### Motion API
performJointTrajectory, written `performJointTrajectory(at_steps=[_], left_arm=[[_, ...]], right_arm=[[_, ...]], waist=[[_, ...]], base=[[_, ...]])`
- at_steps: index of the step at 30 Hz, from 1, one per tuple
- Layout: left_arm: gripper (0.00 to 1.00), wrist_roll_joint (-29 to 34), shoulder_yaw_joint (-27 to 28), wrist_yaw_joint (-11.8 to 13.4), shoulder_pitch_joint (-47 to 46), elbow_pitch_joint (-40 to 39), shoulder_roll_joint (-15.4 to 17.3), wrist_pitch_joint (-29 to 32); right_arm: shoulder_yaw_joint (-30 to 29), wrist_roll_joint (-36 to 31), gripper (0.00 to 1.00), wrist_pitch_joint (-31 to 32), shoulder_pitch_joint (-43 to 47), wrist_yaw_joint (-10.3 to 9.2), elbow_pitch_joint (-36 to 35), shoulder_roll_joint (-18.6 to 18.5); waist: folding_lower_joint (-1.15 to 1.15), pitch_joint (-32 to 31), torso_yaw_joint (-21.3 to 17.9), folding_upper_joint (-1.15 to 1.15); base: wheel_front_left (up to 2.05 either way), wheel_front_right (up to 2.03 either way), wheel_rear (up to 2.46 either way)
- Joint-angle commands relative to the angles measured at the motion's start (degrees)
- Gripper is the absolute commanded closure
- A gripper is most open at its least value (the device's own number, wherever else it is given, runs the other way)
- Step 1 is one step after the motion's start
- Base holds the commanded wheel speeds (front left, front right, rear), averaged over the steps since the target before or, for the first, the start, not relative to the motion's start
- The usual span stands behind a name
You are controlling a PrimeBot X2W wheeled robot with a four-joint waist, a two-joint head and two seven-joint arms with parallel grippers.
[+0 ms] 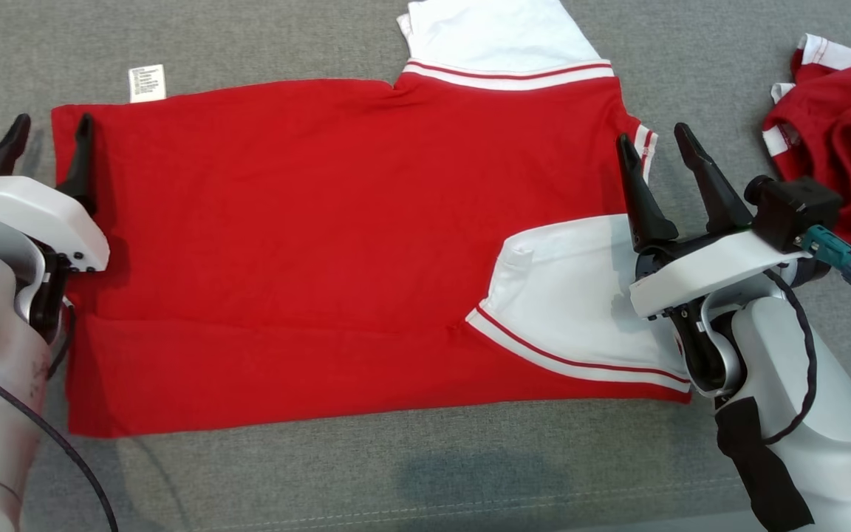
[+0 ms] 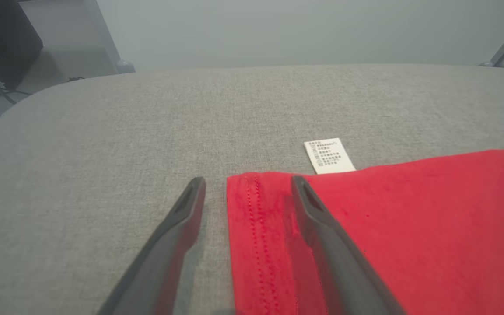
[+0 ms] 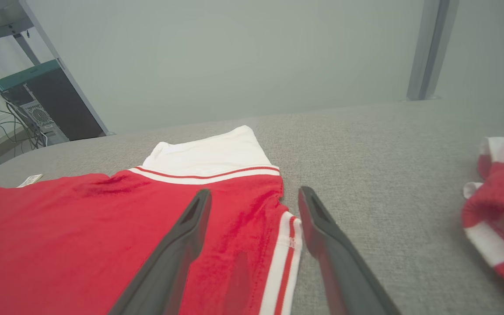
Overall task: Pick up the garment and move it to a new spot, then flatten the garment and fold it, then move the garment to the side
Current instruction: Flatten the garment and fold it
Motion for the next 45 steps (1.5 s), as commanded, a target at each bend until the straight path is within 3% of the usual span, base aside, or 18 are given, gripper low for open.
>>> performJointTrajectory(at_steps=[1,13,14,15,16,17,18,30,35,45], left_arm=[[0.00,-0.89,0.78,-0.39,-2.14,0.11,3.03,-0.18],[0.00,-3.90,-0.80,-0.39,-5.61,5.58,4.03,-0.12],[0.11,-4.28,-0.93,-0.39,-5.66,5.69,3.72,-0.18],[0.42,-4.59,-1.16,-0.39,-5.62,5.73,3.46,-0.26],[0.66,-5.15,-1.13,-0.39,-5.56,5.72,3.25,-0.37],[0.66,-5.15,-1.13,-0.39,-5.56,5.72,3.25,-0.37],[1.00,-5.46,-1.37,-0.39,-5.42,5.83,3.18,-0.39],[1.00,-7.45,-3.15,-0.39,-4.96,3.08,2.55,-1.70],[1.00,-6.23,-1.73,-0.30,-3.80,-4.36,0.94,-1.85],[1.00,-2.35,0.20,-0.34,-0.92,-14.59,-4.06,-1.87]], right_arm=[[1.10,0.42,0.00,-0.65,0.43,0.25,-1.88,0.66],[1.50,0.27,0.00,-0.65,0.87,0.25,-3.49,0.72],[1.39,0.35,0.00,-0.65,0.91,0.25,-3.58,0.75],[1.29,0.45,0.00,-0.65,0.98,0.25,-3.64,0.77],[1.22,0.49,0.00,-0.65,1.03,0.25,-3.69,0.76],[1.22,0.49,0.00,-0.65,1.03,0.25,-3.69,0.76],[1.14,0.51,0.00,-0.65,1.08,0.25,-3.72,0.72],[0.47,1.57,0.00,-0.65,-3.13,0.25,-3.04,-1.42],[0.73,0.66,0.00,1.47,-12.44,0.25,1.77,-4.75],[4.28,1.87,0.00,8.19,-27.80,0.25,14.94,-6.48]], waist=[[0.00,0.57,-0.73,0.00],[0.00,1.22,-2.56,0.00],[0.00,1.18,-2.60,0.00],[0.00,1.12,-2.60,0.00],[0.00,1.05,-2.57,0.00],[0.00,1.05,-2.57,0.00],[0.00,0.95,-2.54,0.00],[0.00,1.29,-0.55,0.00],[0.00,2.55,2.19,0.00],[0.00,5.89,8.26,0.00]], base=[[0.00,0.00,0.00],[0.00,0.00,0.00],[0.00,0.00,0.00],[0.00,0.00,0.00],[0.00,0.00,0.00],[0.00,0.00,0.00],[0.00,0.00,0.00],[0.00,0.00,0.00],[0.00,0.00,0.00],[0.00,0.00,0.00]])
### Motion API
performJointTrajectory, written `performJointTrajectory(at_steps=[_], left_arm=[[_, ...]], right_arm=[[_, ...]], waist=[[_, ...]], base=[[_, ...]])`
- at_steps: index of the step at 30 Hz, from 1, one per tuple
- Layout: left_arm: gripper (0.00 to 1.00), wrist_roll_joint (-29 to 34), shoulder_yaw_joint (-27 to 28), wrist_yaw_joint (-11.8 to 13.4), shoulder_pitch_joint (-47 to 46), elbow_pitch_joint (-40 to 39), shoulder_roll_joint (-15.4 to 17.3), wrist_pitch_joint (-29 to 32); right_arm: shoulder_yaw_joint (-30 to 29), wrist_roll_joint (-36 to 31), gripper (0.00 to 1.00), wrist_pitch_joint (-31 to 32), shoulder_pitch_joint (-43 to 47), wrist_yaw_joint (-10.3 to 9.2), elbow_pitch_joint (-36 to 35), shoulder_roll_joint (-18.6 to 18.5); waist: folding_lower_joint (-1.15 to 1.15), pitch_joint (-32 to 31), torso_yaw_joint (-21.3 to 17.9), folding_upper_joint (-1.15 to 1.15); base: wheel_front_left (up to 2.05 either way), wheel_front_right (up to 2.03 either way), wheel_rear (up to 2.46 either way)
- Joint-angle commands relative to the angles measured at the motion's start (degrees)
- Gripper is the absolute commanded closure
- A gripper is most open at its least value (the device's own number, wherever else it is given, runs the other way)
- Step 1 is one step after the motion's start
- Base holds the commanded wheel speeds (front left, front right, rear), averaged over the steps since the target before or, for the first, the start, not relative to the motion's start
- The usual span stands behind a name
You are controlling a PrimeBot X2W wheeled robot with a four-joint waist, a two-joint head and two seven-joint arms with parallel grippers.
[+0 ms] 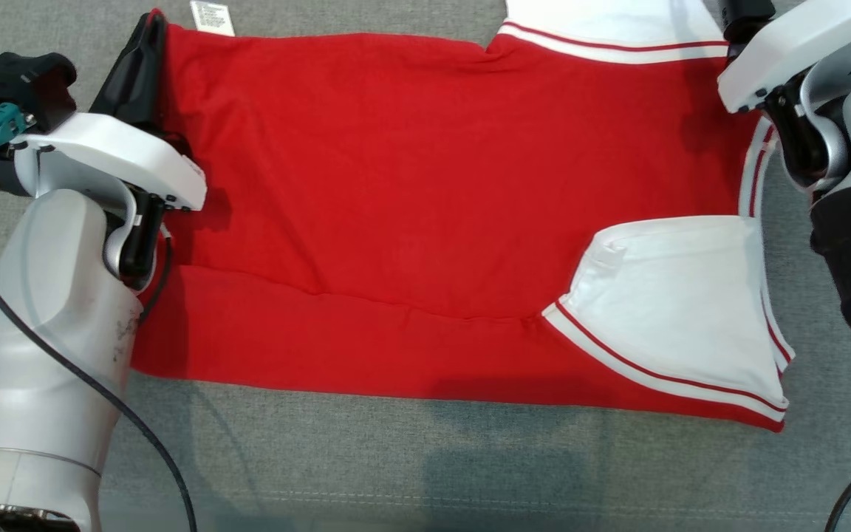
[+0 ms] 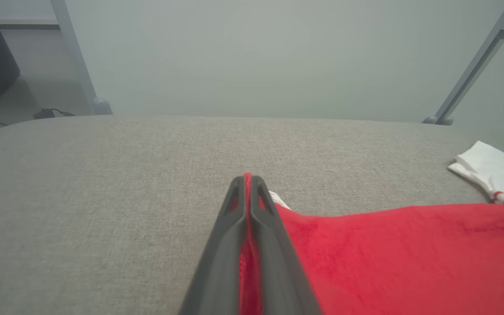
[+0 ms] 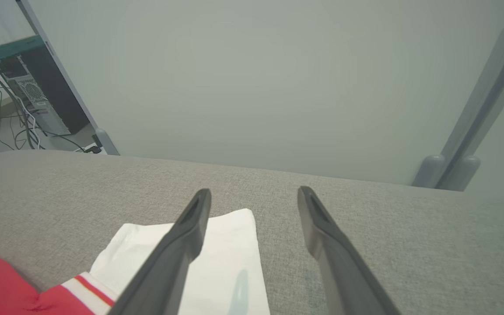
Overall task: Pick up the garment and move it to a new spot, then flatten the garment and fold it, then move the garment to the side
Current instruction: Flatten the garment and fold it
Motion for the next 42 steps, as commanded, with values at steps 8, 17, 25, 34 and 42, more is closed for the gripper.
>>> performJointTrajectory(at_steps=[8,17,25,34,42], left_arm=[[1.00,1.79,0.13,-0.38,-0.94,-5.10,-1.27,-0.33],[1.00,1.67,-1.65,-0.39,-3.08,-6.54,-2.53,-0.33],[1.00,0.74,-1.87,-0.39,-3.39,-7.07,-2.62,-0.33],[1.00,0.71,-1.30,-0.39,-3.15,-6.75,-1.54,-0.33],[1.00,0.80,0.08,-0.39,-1.49,-6.21,0.47,-0.34]], right_arm=[[3.24,0.47,0.00,3.86,-8.64,0.23,9.25,-1.14],[4.86,1.44,0.00,5.94,-14.44,0.23,15.66,-1.68],[6.95,3.33,0.42,8.64,-16.87,0.23,19.55,-0.71],[9.54,6.56,1.00,7.90,-17.03,0.23,18.51,-0.89],[11.66,12.68,1.00,1.66,-14.64,0.23,12.52,-1.02]], waist=[[0.00,4.78,5.22,0.00],[0.00,7.47,7.58,0.00],[0.00,8.62,8.03,0.00],[0.00,7.91,6.49,0.00],[0.00,4.73,4.15,0.00]], base=[[0.00,0.00,0.00],[0.00,0.00,0.00],[0.00,0.00,0.00],[0.00,0.00,0.00],[0.00,0.00,0.00]])
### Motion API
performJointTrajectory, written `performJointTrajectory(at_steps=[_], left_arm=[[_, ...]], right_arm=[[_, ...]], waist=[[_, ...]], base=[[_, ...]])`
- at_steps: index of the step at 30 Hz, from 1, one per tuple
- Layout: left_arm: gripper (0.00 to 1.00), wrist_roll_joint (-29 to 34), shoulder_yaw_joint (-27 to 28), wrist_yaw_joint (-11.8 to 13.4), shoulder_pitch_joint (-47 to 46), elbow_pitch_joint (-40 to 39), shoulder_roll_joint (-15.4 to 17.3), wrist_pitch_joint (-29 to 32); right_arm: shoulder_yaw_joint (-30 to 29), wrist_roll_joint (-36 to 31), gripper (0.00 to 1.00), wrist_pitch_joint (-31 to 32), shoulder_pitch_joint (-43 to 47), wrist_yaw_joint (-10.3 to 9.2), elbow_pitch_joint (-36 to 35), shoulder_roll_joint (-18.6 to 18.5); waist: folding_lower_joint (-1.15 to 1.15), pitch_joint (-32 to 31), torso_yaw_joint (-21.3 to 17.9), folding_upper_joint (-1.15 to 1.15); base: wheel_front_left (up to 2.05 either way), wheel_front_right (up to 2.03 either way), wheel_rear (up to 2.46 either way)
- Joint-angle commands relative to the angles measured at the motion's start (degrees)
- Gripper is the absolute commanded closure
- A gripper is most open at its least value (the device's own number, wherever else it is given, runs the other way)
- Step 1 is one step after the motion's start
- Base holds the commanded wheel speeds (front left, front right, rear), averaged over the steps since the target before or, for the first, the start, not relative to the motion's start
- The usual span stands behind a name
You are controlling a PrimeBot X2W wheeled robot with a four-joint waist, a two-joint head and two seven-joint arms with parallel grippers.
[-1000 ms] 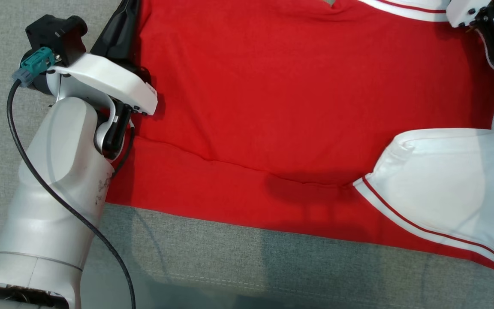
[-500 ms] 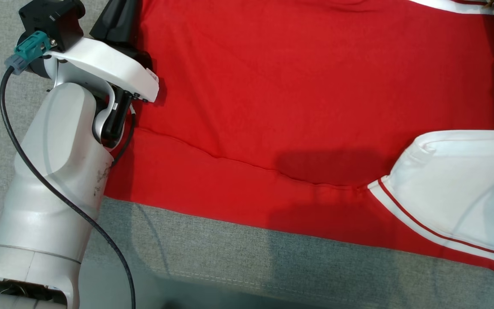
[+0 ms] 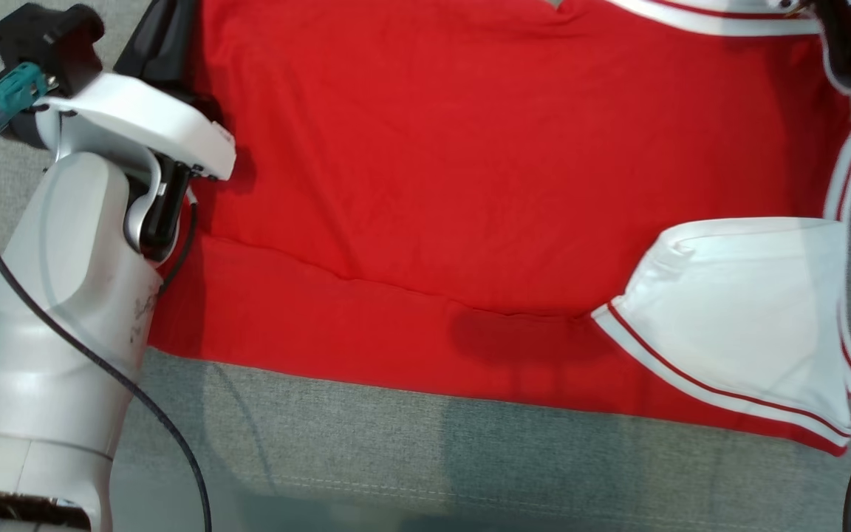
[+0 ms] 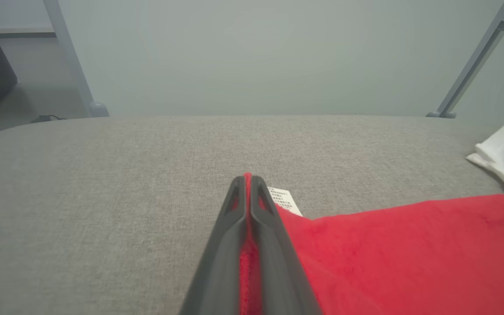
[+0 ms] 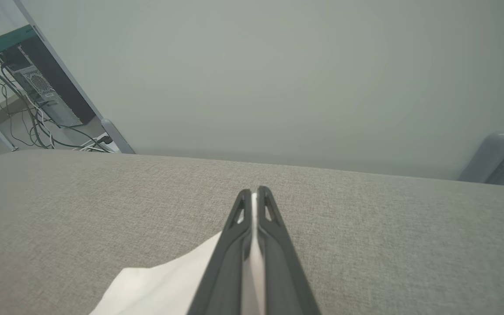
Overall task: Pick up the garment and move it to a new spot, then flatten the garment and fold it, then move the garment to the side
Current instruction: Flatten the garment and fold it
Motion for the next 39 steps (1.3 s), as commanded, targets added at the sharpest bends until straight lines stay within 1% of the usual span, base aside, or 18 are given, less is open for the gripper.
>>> performJointTrajectory(at_steps=[1,3,4,5,6,9,15,19,25,31,39], left_arm=[[1.00,-0.07,2.08,-0.39,1.58,-0.77,3.24,-0.26],[1.00,-0.24,2.86,-0.39,3.68,-0.27,4.26,-0.26],[1.00,-0.24,2.86,-0.39,3.68,-0.27,4.26,-0.26],[1.00,-0.49,3.14,-0.39,4.50,-0.17,4.56,-0.26],[1.00,-0.91,3.69,-0.39,6.25,-0.06,5.39,-0.26],[1.00,-1.54,4.79,-0.39,8.97,-0.05,6.51,-0.26],[1.00,-2.43,5.87,-0.39,14.34,-0.03,8.14,-0.26],[1.00,-3.72,5.85,-0.39,17.60,-0.02,9.30,-0.26],[1.00,-4.69,4.71,-0.39,22.51,-0.65,10.21,-0.26],[1.00,-6.08,3.03,-0.39,26.72,-0.35,10.61,-0.26],[1.00,-6.29,2.93,-0.39,29.47,0.75,8.99,-0.26]], right_arm=[[1.08,2.24,1.00,-0.90,3.02,0.24,-3.31,0.80],[3.06,6.45,1.00,-0.95,6.07,0.24,-7.82,-0.35],[3.06,6.45,1.00,-0.95,6.07,0.24,-7.82,-0.35],[3.89,7.82,1.00,-0.73,7.28,0.24,-9.45,-0.94],[5.22,10.93,1.00,-0.28,9.93,0.24,-12.80,-2.27],[6.74,14.91,1.00,-0.39,14.02,0.24,-17.46,-4.58],[9.44,20.40,1.00,-0.70,22.11,0.24,-24.65,-8.99],[10.94,23.85,1.00,-0.29,27.49,0.24,-29.24,-11.18],[13.20,27.84,1.00,1.17,35.29,0.24,-35.75,-14.13],[14.65,29.64,1.00,2.10,41.58,0.24,-38.91,-16.11],[15.25,31.01,1.00,2.26,47.23,0.24,-39.50,-15.38]], waist=[[0.00,-1.83,-1.33,0.00],[0.00,-3.91,-2.78,0.00],[0.00,-3.91,-2.78,0.00],[0.00,-4.65,-3.27,0.00],[0.00,-6.17,-4.20,0.00],[0.00,-8.53,-5.42,0.00],[0.00,-13.22,-7.17,0.00],[0.00,-15.82,-7.96,0.00],[0.00,-19.07,-8.88,0.00],[0.00,-21.22,-9.28,0.00],[0.00,-22.26,-8.87,0.00]], base=[[0.00,0.00,0.00],[0.00,0.00,0.00],[0.00,0.00,0.00],[0.00,0.00,0.00],[0.00,0.00,0.00],[0.00,0.00,0.00],[0.00,0.00,0.00],[0.00,0.00,0.00],[0.00,0.00,0.00],[0.00,0.00,0.00],[0.00,0.00,0.00]])
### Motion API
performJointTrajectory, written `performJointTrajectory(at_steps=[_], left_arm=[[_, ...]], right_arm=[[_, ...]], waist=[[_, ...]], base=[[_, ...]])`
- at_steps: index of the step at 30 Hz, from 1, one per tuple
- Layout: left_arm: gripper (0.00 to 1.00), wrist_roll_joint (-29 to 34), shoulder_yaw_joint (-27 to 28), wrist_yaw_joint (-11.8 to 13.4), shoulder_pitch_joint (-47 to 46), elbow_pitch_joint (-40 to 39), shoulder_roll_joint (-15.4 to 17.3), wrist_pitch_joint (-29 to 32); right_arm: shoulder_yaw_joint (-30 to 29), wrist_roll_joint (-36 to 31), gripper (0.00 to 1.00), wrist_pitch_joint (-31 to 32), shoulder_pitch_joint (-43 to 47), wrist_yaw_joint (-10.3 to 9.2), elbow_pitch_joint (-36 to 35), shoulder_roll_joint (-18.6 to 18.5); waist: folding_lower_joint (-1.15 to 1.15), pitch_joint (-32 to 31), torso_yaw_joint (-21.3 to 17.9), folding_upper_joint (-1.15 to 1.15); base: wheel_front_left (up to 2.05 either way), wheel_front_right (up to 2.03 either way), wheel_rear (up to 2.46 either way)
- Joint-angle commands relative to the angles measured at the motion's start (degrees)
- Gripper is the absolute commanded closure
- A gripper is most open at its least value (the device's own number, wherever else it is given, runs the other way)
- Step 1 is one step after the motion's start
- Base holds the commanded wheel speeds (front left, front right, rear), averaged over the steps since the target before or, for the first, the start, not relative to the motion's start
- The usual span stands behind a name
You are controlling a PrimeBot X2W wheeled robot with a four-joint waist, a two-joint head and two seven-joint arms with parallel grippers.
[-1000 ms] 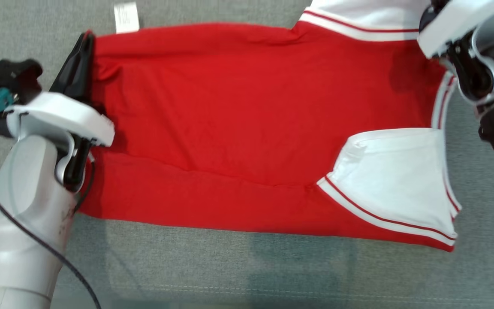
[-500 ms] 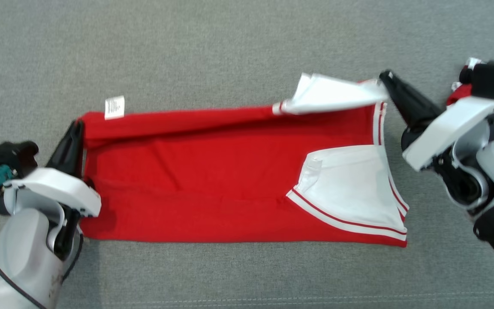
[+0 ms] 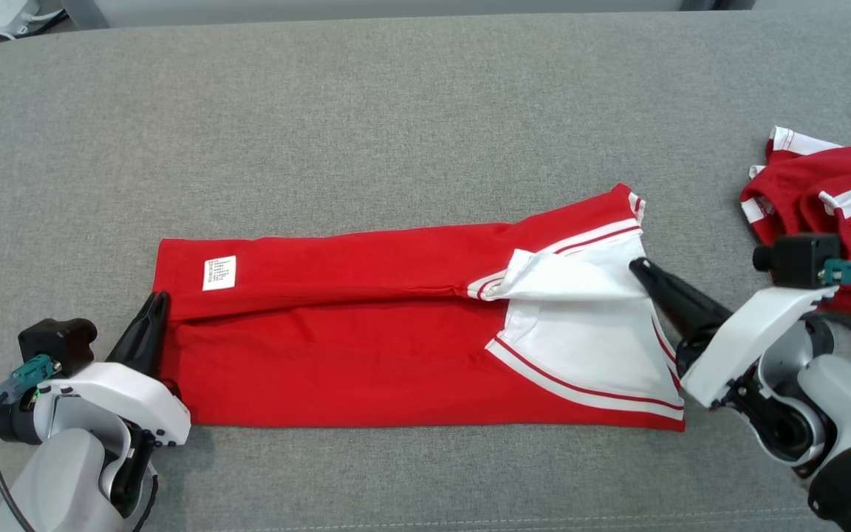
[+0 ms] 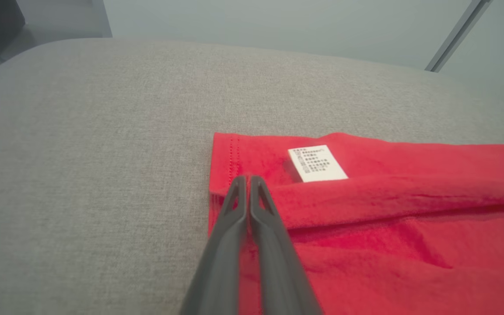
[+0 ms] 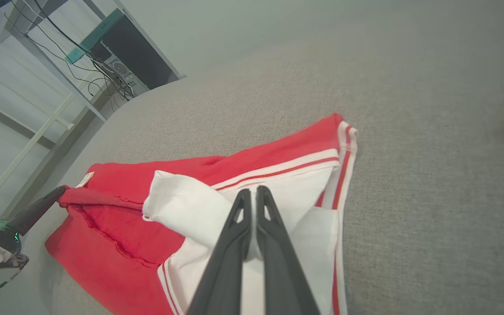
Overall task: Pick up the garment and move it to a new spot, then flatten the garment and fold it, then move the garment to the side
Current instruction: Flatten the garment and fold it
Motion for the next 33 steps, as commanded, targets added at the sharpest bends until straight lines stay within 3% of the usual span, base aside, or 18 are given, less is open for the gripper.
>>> performJointTrajectory(at_steps=[1,8,9,10,11,16,21,33], left_arm=[[1.00,-0.59,2.14,-0.38,-0.05,-0.68,1.95,-0.33],[1.00,-0.32,2.62,-0.38,0.62,0.37,1.76,-0.33],[0.98,-0.21,2.64,-0.38,0.77,0.53,1.75,-0.33],[0.52,-0.03,2.62,-0.38,0.88,0.74,1.74,-0.33],[0.00,0.22,2.76,-0.38,0.92,0.85,1.74,-0.33],[0.00,3.98,7.25,0.17,2.16,-1.81,1.43,-0.33],[0.00,9.32,12.24,2.09,6.05,-7.81,-1.38,-0.33],[0.00,17.54,18.62,2.73,13.04,-15.96,-8.66,-0.33]], right_arm=[[0.42,0.25,1.00,0.08,1.95,0.24,-1.46,-0.52],[1.01,0.68,1.00,0.82,4.91,0.24,-1.51,-0.35],[0.66,0.63,0.87,0.46,5.18,0.24,-0.89,-0.22],[0.24,0.53,0.30,-0.09,5.32,0.24,-0.31,0.02],[0.06,0.10,0.00,-0.58,5.34,0.24,0.15,0.18],[-2.65,-0.91,0.00,-5.42,5.51,0.24,1.58,1.33],[-7.73,-3.18,0.00,-11.24,6.20,0.24,5.24,2.40],[-14.44,-13.61,0.00,-12.97,7.70,0.24,15.72,9.70]], waist=[[0.00,-0.08,0.03,0.00],[0.00,-0.94,-0.42,0.00],[0.00,-1.08,-0.54,0.00],[0.00,-1.22,-0.62,0.00],[0.00,-1.38,-0.67,0.00],[0.00,-2.65,-0.70,0.00],[0.00,-4.36,-0.02,0.00],[0.00,-7.33,1.75,0.00]], base=[[0.00,0.00,0.00],[0.00,0.00,0.00],[0.00,0.00,0.00],[0.00,0.00,0.00],[0.00,0.00,0.00],[0.00,0.00,0.00],[0.00,0.00,0.00],[0.00,0.00,0.00]])
